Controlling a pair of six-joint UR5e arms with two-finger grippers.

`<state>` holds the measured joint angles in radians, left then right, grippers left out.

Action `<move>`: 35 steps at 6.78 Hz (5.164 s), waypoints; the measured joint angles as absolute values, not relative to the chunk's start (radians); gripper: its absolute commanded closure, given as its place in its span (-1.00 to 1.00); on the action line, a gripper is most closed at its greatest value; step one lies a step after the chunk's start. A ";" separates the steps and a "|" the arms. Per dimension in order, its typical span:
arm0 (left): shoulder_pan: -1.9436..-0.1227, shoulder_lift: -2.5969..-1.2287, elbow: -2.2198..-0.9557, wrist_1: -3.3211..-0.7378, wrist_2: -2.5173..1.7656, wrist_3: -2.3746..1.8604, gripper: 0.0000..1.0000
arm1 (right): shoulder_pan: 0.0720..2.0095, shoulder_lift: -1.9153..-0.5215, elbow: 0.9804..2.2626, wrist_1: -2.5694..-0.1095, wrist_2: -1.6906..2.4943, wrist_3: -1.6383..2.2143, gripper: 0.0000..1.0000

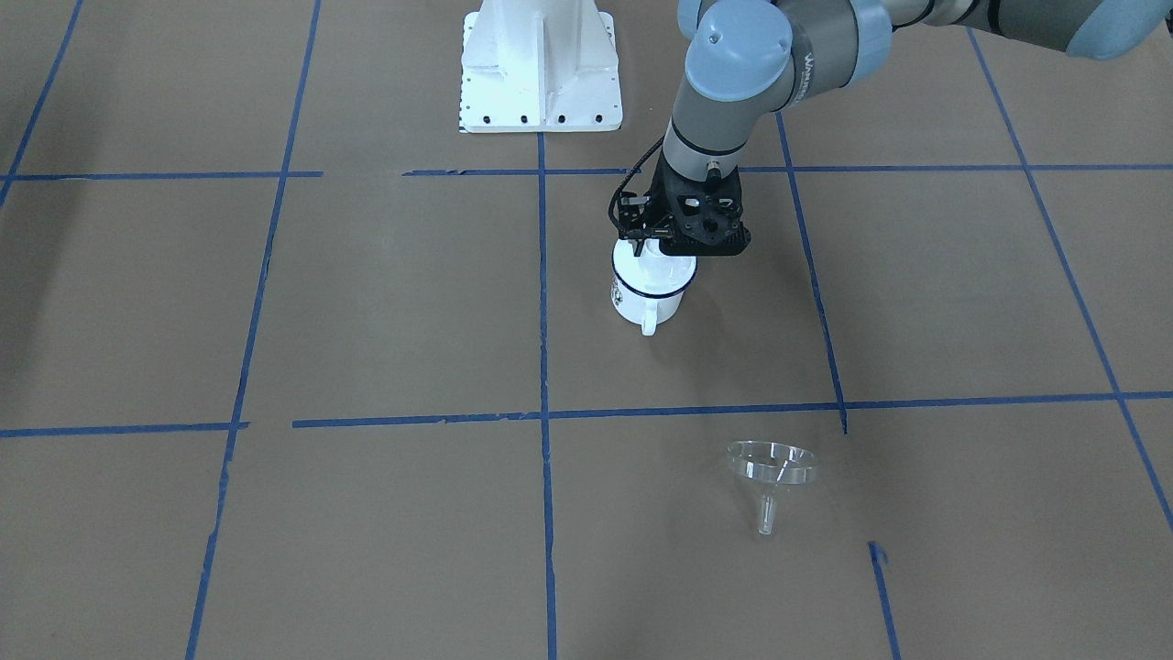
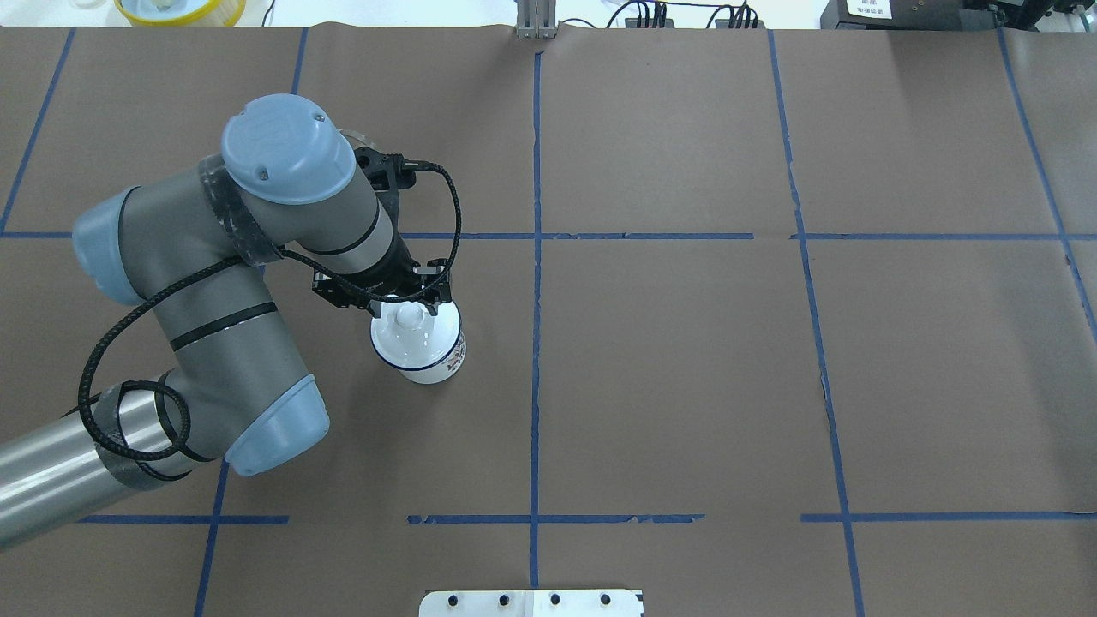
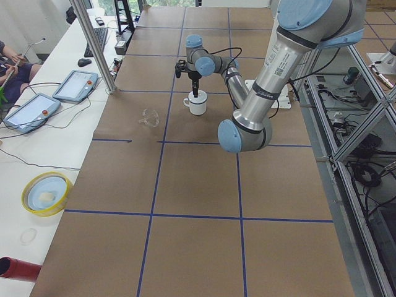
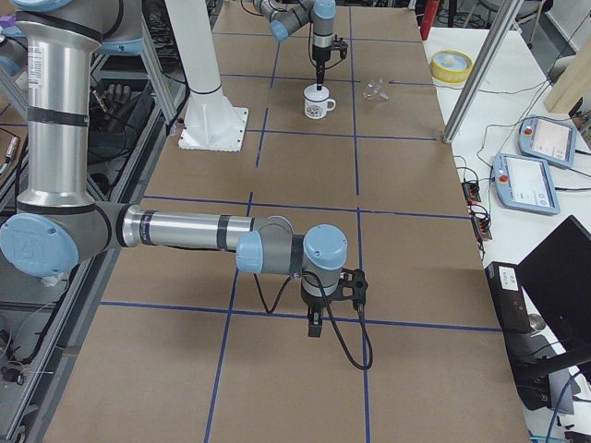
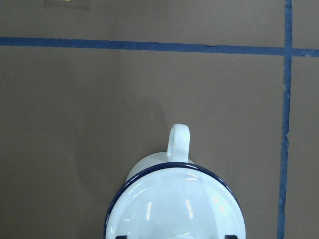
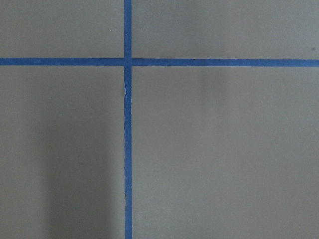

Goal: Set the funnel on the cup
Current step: 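Lift the white funnel out of the mug with the left gripper, then lower the white funnel onto the table beside the mug, open left gripper, then move the left gripper to the clear glass funnel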

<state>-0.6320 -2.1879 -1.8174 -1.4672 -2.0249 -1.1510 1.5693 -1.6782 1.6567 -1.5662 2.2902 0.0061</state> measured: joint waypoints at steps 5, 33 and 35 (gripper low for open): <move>-0.634 -2.191 -1.864 -1.438 -2.023 -1.194 1.00 | 1.569 -1.678 1.657 -1.566 2.290 0.006 -1.00; -0.792 -2.258 -1.268 -2.082 -1.650 -1.990 0.18 | 1.569 -1.678 1.657 -1.566 2.290 0.006 -1.00; -0.793 -2.272 -1.244 -2.094 -1.649 -1.983 1.00 | 1.569 -1.678 1.657 -1.566 2.290 0.006 -1.00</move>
<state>-0.7935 -2.2721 -1.2441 -2.0941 -1.6491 -1.9834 1.5693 -1.6782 1.6567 -1.5662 2.2902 0.0061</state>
